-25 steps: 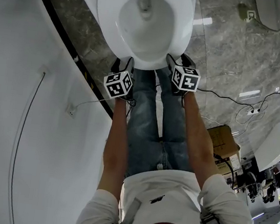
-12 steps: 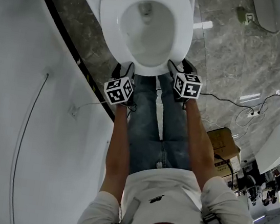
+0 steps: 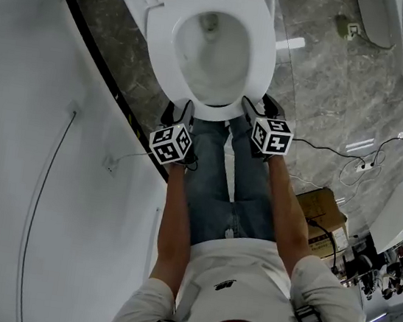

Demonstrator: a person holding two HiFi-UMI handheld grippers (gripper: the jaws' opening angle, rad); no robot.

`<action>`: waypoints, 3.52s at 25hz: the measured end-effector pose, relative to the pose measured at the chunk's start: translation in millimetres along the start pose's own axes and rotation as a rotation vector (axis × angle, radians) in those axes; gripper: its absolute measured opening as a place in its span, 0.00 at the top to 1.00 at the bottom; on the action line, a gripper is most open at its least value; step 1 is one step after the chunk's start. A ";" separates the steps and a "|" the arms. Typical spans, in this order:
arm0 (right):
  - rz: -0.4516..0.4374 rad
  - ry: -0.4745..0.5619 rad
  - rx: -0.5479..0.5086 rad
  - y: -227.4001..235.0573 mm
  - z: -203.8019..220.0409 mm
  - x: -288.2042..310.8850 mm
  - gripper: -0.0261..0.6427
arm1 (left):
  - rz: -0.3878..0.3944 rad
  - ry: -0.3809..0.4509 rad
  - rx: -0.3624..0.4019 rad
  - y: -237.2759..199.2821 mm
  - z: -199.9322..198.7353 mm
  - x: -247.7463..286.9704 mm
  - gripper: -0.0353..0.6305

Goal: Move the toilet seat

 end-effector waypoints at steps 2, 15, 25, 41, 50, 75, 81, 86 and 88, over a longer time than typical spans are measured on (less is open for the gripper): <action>-0.004 0.010 0.001 -2.6 -2.5 -6.1 0.53 | 0.002 0.009 -0.004 1.9 -2.4 -6.0 0.53; -0.033 0.085 0.004 -18.4 -22.8 -38.0 0.53 | 0.027 0.053 -0.042 10.3 -25.1 -36.5 0.53; -0.054 0.144 0.011 -29.7 -38.1 -59.6 0.53 | 0.064 0.123 -0.071 14.2 -37.7 -56.7 0.53; -0.083 0.238 0.041 -45.5 -67.7 -86.7 0.53 | 0.098 0.205 -0.097 23.3 -67.9 -83.4 0.53; -0.097 0.295 0.078 -53.1 -85.5 -97.8 0.52 | 0.114 0.264 -0.092 28.9 -85.9 -94.4 0.53; -0.089 0.379 0.182 -76.3 -140.2 -121.1 0.52 | 0.178 0.405 0.187 58.2 -127.4 -154.7 0.53; -0.089 0.389 0.199 -80.2 -151.5 -123.1 0.52 | 0.169 0.401 0.303 68.6 -126.3 -160.0 0.53; -0.085 0.379 0.209 -81.6 -158.9 -125.6 0.52 | 0.130 0.428 0.367 75.4 -133.6 -164.8 0.53; -0.087 0.379 0.215 -82.4 -162.4 -126.0 0.52 | 0.111 0.441 0.414 78.8 -138.0 -166.8 0.53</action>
Point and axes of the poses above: the fingertips, and each gripper's own axes: x forward along the fingers, y to its right, z out of its underside, the point moved 10 cm from there along -x, backward along the fingers, and after that the axes turned 3 degrees about -z, right-handed, at the moved point
